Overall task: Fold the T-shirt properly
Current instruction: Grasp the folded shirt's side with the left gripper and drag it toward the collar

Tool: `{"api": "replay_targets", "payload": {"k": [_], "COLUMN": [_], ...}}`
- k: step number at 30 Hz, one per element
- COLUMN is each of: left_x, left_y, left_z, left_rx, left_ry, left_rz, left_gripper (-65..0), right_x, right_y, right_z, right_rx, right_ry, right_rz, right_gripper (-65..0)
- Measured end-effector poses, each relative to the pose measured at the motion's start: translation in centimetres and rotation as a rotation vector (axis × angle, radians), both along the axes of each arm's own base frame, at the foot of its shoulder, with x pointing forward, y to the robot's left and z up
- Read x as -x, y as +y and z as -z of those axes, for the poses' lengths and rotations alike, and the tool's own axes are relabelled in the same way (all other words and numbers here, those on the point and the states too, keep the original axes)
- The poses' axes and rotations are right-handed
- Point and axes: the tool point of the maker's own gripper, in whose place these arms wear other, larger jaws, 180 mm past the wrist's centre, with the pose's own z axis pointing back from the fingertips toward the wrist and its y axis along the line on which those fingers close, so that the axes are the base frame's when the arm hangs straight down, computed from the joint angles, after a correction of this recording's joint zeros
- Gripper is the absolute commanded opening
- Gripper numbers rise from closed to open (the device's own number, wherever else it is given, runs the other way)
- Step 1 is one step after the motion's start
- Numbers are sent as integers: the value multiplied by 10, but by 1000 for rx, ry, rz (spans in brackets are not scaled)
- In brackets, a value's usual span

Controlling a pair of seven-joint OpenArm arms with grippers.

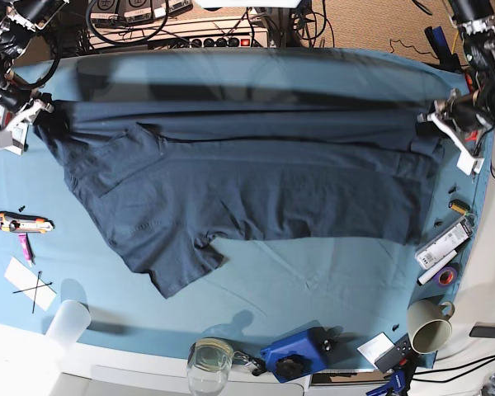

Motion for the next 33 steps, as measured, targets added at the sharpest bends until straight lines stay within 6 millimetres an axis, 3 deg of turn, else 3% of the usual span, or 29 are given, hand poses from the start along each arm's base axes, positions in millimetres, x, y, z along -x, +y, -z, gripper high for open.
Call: {"api": "replay_targets", "payload": {"k": [8,16,17,20,22,26,33], "left_x": [36,38,38,38,38,42,36], "left_y": [-2,-3,-4,-2,1,1,17], "left_z": [7,7,6,6,4,0,-34], "left_rx": [-33,-41,-39,-48,-58,-76,-175], "left_ry": [59,51,47,46,49,54,-57], "left_rz": [27,57,62,64,67,84,59], "left_gripper": [-650,-650,-602,-390,-329,-328,-328], "right_x": [16,16,16,15,15,0,-3], "right_y": [3,2,2,0,-4,0,-28], "right_z": [7,6,6,6,3,-24,-48], "right_rx": [-21,-20,-20,-11,-4,-75,-11], "right_ry": [28,27,27,24,21,-103,-143], "right_rz": [0,0,0,8,13,4,34], "right_gripper": [-650,-650,-650,-512,-482,-482,-482]}}
